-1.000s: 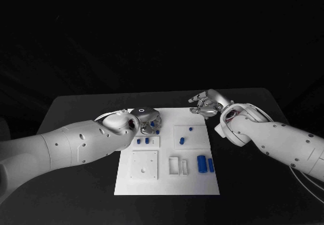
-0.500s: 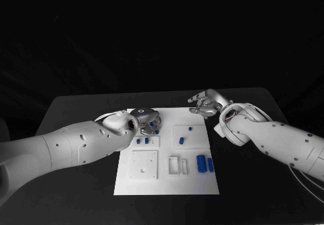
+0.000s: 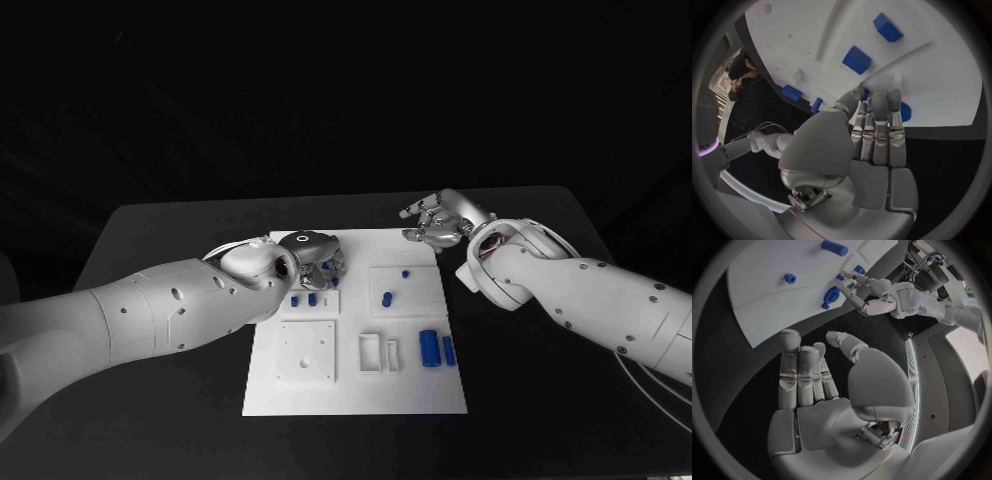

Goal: Assemble the parts on the task board

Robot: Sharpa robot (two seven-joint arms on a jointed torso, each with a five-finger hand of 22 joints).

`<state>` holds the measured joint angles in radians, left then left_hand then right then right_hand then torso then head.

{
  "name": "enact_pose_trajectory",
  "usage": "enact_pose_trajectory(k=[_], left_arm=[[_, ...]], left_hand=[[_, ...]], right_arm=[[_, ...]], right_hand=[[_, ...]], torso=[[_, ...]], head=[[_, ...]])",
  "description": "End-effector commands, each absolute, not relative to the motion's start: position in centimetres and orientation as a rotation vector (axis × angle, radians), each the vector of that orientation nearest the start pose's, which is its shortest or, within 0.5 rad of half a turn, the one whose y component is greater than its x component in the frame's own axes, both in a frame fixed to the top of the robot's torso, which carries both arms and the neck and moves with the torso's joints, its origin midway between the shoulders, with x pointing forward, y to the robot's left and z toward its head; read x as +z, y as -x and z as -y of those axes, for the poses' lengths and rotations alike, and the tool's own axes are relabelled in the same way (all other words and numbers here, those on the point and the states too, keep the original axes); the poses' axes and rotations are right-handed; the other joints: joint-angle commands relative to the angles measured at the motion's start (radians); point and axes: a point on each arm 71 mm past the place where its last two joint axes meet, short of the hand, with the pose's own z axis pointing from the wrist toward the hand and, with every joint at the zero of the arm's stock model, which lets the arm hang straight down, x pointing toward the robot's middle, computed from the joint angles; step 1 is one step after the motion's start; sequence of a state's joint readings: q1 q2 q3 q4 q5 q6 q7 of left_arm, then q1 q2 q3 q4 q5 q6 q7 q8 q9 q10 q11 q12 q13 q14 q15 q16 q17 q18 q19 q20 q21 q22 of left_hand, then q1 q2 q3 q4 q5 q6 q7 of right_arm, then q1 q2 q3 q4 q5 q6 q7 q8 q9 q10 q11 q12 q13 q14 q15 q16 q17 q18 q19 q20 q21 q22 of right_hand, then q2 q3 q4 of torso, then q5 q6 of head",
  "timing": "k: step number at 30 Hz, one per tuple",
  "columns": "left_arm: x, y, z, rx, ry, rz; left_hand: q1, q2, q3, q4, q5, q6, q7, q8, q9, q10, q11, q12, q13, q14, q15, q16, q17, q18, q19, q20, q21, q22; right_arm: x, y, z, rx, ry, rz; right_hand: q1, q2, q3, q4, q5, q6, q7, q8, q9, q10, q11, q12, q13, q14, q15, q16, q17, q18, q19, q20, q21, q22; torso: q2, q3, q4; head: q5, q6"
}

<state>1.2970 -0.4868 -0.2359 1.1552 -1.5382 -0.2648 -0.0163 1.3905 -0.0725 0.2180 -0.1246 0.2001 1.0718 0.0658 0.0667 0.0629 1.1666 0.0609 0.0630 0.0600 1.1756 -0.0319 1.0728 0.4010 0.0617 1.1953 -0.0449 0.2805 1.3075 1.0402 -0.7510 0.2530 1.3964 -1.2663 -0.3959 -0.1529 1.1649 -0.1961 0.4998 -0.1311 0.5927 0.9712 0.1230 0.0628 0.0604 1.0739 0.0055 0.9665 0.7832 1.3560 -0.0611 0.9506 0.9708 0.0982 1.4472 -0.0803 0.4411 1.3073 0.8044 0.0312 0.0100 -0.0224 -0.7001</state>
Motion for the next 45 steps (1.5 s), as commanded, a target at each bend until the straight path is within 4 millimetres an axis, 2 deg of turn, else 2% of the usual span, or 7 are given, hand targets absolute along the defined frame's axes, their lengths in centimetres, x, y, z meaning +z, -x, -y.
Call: enact_pose_trajectory(k=[1,16,28,29,31,38,45], left_arm=[[-22.0,-53.2,-11.4,-0.573,-0.503,-1.729],[-22.4,-53.3,-11.6,-0.544,-0.498,-1.765],[-22.3,-53.4,-11.7,-0.549,-0.484,-1.750],[-22.2,-53.4,-11.7,-0.552,-0.481,-1.746],[-22.2,-53.4,-11.7,-0.557,-0.474,-1.739],[-21.9,-53.5,-12.0,-0.579,-0.431,-1.701],[-21.6,-53.4,-12.5,-0.605,-0.375,-1.664]], left_hand=[[0.000,-0.005,0.008,0.001,-0.006,0.009,0.005,-0.004,0.000,-0.007,-0.002,-0.005,-0.001,0.007,0.001,0.006,-0.001,0.013,0.000,-0.002,0.004,0.022],[0.019,0.045,0.029,0.021,-0.004,0.067,0.023,-0.004,0.001,0.049,-0.008,-0.005,-0.001,0.024,-0.001,0.015,0.000,0.019,-0.002,-0.004,0.035,0.024],[0.044,0.092,0.006,0.016,-0.004,0.150,0.025,-0.002,0.006,0.139,-0.023,-0.005,0.000,0.067,-0.001,0.027,0.005,0.032,0.012,-0.005,0.075,0.024],[0.046,0.095,0.007,0.013,-0.008,0.154,0.025,-0.002,0.006,0.143,-0.023,-0.005,0.000,0.069,-0.001,0.028,0.005,0.033,0.012,-0.005,0.079,0.024],[0.053,0.101,0.021,0.006,-0.051,0.160,0.024,-0.002,0.006,0.152,-0.026,-0.005,0.000,0.073,-0.003,0.030,0.007,0.035,0.013,-0.007,0.086,0.025],[0.029,0.085,0.083,-0.006,-0.063,0.173,0.021,-0.003,0.006,0.169,-0.029,-0.005,0.000,0.080,-0.006,0.032,0.013,0.036,0.007,-0.010,0.118,0.024],[0.022,0.078,0.101,-0.007,-0.062,0.178,0.019,-0.003,0.006,0.174,-0.030,-0.004,0.000,0.085,-0.008,0.032,0.016,0.036,0.004,-0.013,0.134,0.022]], right_arm=[[-16.8,-52.0,21.0,0.748,-0.301,-1.552],[-16.9,-52.0,21.0,0.748,-0.301,-1.553],[-16.8,-52.0,21.0,0.749,-0.300,-1.552],[-16.8,-52.0,21.0,0.749,-0.300,-1.552],[-16.8,-52.0,21.0,0.749,-0.300,-1.552],[-16.8,-52.0,21.0,0.749,-0.301,-1.551],[-16.8,-52.0,21.0,0.748,-0.300,-1.550]], right_hand=[[-0.009,-0.001,0.005,-0.003,0.004,0.008,-0.001,-0.002,0.001,-0.006,0.001,-0.001,-0.001,-0.005,-0.001,-0.004,-0.001,0.010,-0.006,0.000,-0.001,0.045],[-0.009,-0.001,0.005,-0.003,0.004,0.008,-0.001,-0.002,0.001,-0.006,0.001,-0.001,-0.001,-0.005,-0.001,-0.004,-0.001,0.010,-0.006,0.000,-0.001,0.045],[-0.011,-0.001,0.007,-0.004,0.004,0.021,-0.002,-0.001,0.002,-0.005,0.000,0.000,0.000,-0.005,-0.001,-0.004,-0.001,0.009,-0.006,-0.001,0.001,0.045],[-0.011,-0.001,0.007,-0.004,0.004,0.021,-0.002,-0.001,0.002,-0.005,0.000,0.000,0.000,-0.005,-0.001,-0.004,-0.001,0.009,-0.006,-0.001,0.001,0.045],[-0.011,-0.001,0.007,-0.004,0.004,0.021,-0.002,-0.001,0.002,-0.005,0.000,0.000,0.000,-0.005,-0.001,-0.004,-0.001,0.009,-0.006,-0.001,0.001,0.045],[-0.011,-0.001,0.007,-0.004,0.004,0.021,-0.002,-0.001,0.002,-0.005,0.000,0.000,0.000,-0.005,-0.001,-0.004,-0.001,0.009,-0.006,-0.001,0.001,0.045],[-0.011,-0.001,0.007,-0.004,0.004,0.021,-0.002,-0.001,0.002,-0.005,0.000,0.000,0.000,-0.005,-0.001,-0.004,-0.001,0.009,-0.006,-0.001,0.001,0.045]], torso=[[0.000,0.0001,0.0003],[0.000,-0.0007,0.0000],[0.000,-0.0004,0.0000],[0.000,-0.0003,-0.0001],[0.000,-0.0002,0.0000],[-0.001,0.0002,-0.0004],[-0.001,-0.0007,0.0004]], head=[[-0.001,-0.001],[-0.002,-0.003],[-0.001,-0.003],[-0.001,-0.003],[-0.001,-0.003],[-0.002,0.000],[-0.002,0.006]])
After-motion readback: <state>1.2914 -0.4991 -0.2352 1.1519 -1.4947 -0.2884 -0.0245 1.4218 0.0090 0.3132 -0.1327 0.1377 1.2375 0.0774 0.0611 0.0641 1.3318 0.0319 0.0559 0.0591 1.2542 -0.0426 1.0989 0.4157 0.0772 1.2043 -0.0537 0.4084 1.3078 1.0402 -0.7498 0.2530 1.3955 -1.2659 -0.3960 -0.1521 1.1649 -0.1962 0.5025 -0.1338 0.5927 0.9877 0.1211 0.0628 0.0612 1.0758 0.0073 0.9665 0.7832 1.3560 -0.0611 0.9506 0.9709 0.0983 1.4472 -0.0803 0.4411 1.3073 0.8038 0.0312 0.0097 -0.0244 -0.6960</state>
